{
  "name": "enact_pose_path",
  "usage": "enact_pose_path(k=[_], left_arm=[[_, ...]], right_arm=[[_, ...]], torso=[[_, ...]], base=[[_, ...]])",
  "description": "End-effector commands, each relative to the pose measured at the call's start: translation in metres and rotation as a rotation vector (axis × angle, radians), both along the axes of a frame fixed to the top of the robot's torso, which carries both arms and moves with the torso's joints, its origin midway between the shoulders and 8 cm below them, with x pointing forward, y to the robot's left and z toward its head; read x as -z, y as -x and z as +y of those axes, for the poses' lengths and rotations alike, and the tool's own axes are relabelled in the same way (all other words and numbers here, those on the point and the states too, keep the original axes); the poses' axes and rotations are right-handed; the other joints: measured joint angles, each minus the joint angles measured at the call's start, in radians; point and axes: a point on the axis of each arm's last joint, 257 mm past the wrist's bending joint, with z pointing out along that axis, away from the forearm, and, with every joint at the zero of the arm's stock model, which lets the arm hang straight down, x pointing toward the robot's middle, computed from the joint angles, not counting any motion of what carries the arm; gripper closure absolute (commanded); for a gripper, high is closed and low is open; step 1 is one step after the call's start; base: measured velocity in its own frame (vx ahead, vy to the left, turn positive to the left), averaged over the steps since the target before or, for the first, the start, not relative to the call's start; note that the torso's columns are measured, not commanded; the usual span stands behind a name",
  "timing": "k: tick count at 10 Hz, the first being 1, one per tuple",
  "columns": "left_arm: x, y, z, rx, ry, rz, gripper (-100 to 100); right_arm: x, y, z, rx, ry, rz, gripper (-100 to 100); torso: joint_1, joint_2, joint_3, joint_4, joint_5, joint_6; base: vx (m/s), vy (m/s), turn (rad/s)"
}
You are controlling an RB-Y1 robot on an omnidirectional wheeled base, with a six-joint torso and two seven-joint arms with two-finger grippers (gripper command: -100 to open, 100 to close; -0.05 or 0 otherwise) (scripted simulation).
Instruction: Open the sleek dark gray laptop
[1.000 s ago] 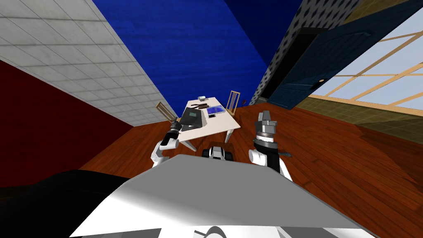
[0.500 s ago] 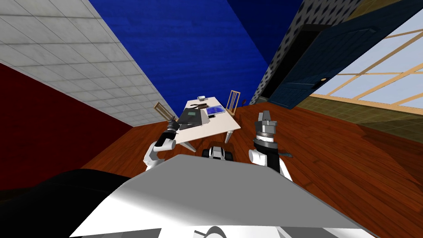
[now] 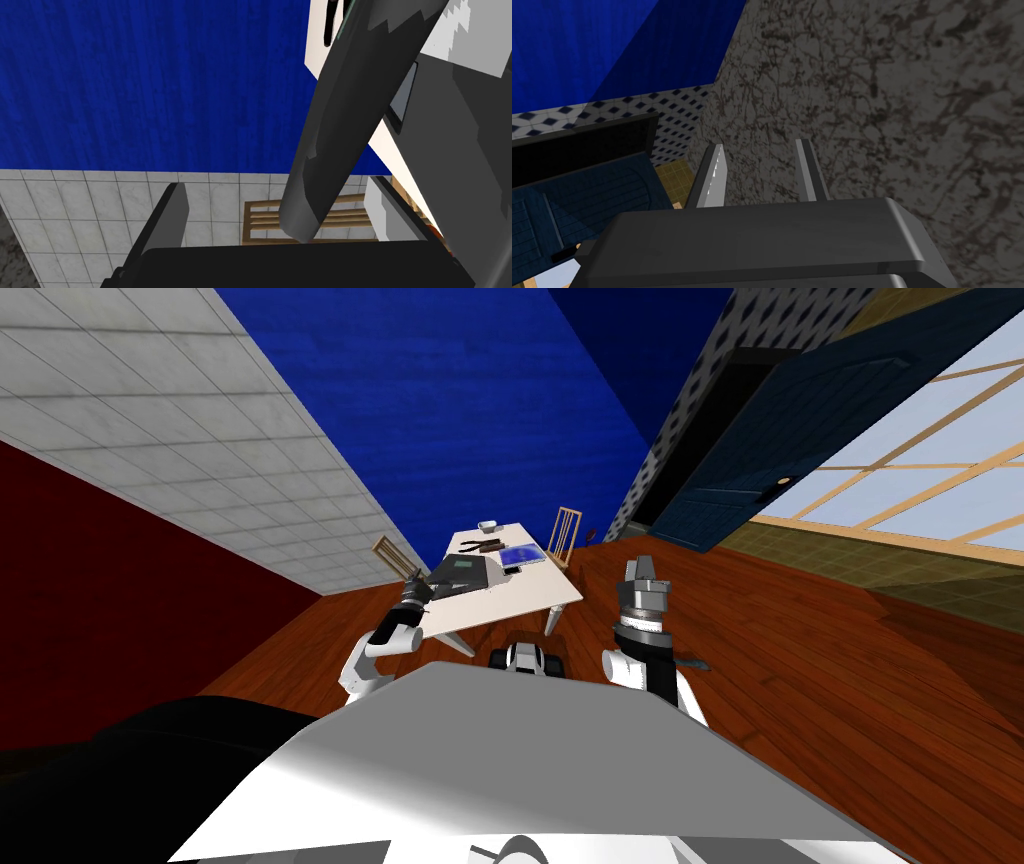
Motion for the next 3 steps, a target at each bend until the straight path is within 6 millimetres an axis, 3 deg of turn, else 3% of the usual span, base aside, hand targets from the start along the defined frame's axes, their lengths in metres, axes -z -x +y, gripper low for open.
enact_pose_path(k=[1,3], left_arm=[[0.0,0.0,0.0,0.0,0.0,0.0,0],[0.0,0.0,0.0,0.0,0.0,0.0,0]], right_arm=[[0.0,0.0,0.0,0.0,0.0,0.0,0],[0.0,0.0,0.0,0.0,0.0,0.0,0]], torso=[[0.001,-0.001,0.0,0.0,0.0,0.0],[0.001,-0.001,-0.001,-0.001,0.0,0.0]], base=[[0.0,0.0,0.0],[0.0,0.0,0.0]])
